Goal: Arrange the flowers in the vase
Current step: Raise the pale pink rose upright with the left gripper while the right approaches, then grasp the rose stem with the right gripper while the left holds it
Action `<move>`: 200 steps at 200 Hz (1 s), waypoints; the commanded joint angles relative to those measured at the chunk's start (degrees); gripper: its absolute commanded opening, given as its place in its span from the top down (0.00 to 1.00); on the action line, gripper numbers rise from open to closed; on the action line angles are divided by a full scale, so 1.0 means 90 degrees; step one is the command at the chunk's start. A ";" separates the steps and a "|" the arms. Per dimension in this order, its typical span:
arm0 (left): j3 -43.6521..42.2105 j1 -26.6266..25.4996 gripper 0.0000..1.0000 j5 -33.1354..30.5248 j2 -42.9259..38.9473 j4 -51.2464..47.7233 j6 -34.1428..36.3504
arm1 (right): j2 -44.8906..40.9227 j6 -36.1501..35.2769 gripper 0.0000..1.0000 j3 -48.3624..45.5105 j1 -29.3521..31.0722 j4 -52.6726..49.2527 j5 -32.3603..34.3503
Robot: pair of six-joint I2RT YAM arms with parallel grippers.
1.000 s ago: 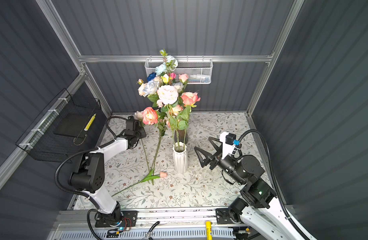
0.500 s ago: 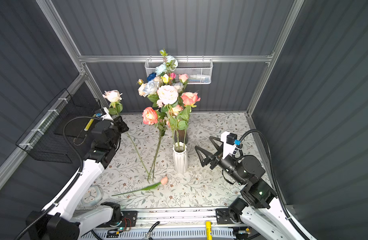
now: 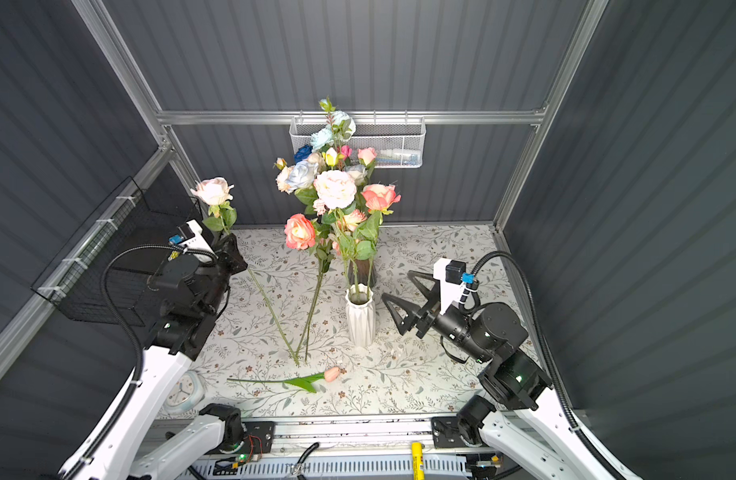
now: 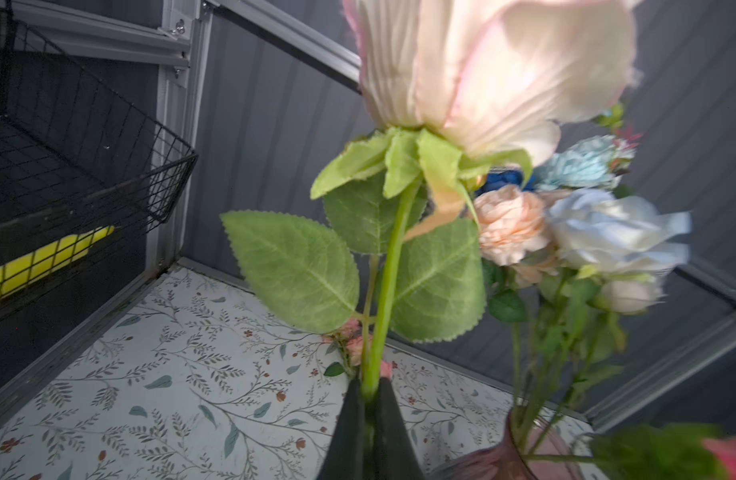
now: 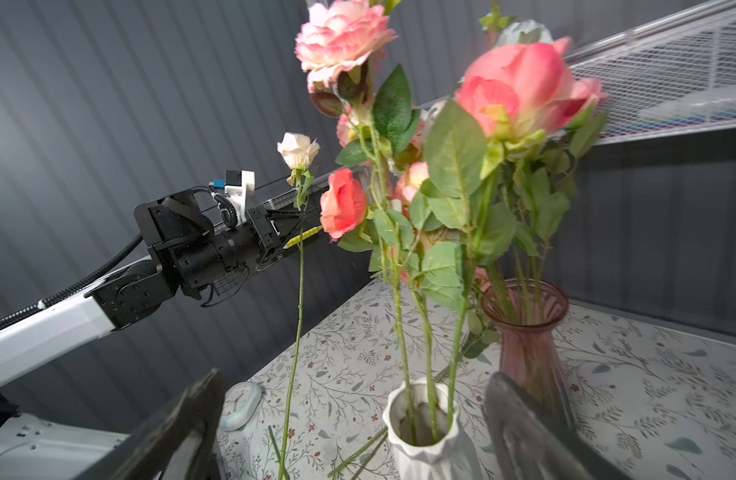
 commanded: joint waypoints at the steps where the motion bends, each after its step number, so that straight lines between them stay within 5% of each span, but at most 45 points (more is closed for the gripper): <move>1: 0.0419 -0.0033 1.00 0.0989 -0.0686 -0.0451 -0.0306 | 0.0327 -0.0003 0.09 0.0371 0.0022 0.0012 -0.1284; 93: 0.0324 -0.0033 1.00 0.3906 -0.1801 0.0043 -0.1269 | 0.3005 -0.1092 0.16 0.2346 0.2790 -0.0645 -0.0472; 155: -0.0350 -0.0031 1.00 0.5643 -0.1964 0.1785 -0.2313 | 0.4667 -0.1321 0.17 0.3613 0.3305 -0.0533 -0.0479; 200: -0.0393 -0.0031 1.00 0.6009 -0.1979 0.2238 -0.2670 | 0.5131 -0.1248 0.27 0.3992 0.3301 -0.0160 -0.1055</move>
